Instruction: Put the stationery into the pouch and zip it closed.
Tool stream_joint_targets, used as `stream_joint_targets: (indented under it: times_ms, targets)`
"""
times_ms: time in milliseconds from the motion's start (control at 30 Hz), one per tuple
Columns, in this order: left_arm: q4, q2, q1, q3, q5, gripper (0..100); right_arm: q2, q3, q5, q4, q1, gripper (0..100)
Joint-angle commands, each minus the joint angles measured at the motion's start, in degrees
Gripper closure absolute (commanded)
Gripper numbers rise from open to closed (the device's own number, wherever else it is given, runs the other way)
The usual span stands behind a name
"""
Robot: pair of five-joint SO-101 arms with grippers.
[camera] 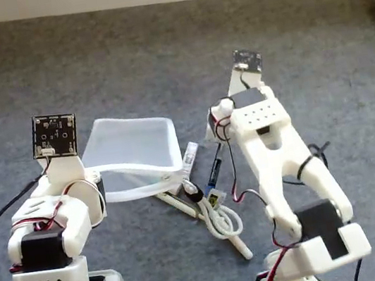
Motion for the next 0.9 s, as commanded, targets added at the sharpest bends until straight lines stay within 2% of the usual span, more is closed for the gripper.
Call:
stream_joint_targets:
  times_ms: [0,200,700,867]
  targets:
    - [0.53,0.92,0.48,-6.02,0.7,99,-8.48,0.4,0.0,0.22,0.92,99.4]
    - [3.08,2.68,2.33,-10.42,0.7,99,-15.34,2.86,4.66,0.22,0.92,99.4]
    - [13.71,26.51,2.33,-34.15,2.55,99,-28.26,2.33,4.92,0.22,0.92,99.4]
    - [15.91,31.87,2.33,-39.6,3.87,99,-31.6,2.15,10.64,-2.59,0.66,99.4]
